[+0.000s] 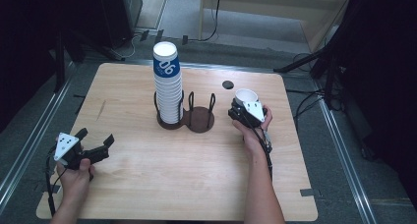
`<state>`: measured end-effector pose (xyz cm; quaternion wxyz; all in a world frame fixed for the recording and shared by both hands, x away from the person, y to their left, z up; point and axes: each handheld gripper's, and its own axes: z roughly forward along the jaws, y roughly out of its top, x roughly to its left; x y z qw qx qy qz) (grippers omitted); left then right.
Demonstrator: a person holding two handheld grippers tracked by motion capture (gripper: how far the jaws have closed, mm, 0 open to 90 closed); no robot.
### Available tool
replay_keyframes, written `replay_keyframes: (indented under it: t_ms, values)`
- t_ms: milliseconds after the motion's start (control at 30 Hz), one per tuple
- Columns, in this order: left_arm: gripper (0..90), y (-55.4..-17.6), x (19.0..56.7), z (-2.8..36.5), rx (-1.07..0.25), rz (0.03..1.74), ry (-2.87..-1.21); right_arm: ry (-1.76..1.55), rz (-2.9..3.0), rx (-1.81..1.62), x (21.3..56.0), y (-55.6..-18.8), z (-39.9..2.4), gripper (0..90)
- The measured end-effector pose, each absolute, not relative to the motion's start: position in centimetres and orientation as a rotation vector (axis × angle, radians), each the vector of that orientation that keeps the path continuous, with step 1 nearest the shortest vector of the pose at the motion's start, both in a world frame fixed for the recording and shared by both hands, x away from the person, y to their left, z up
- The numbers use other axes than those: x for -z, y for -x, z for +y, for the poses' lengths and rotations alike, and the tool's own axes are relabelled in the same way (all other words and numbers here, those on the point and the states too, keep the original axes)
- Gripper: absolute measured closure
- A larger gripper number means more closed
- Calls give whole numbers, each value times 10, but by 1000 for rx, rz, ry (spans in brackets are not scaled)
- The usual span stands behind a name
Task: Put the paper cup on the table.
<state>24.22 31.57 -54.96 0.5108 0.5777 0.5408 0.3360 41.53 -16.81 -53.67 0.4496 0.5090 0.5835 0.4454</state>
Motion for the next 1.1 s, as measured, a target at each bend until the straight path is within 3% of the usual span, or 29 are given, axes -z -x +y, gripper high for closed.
replay_keyframes:
  t_ms: [900,1100]
  values:
    - [0,-242,550,316,-794,1299,-1403,-1315,1518,-1085,543,-411,-168,166]
    - [0,-242,550,318,-784,1301,-1393,-1322,1558,-1140,537,-408,-170,4]
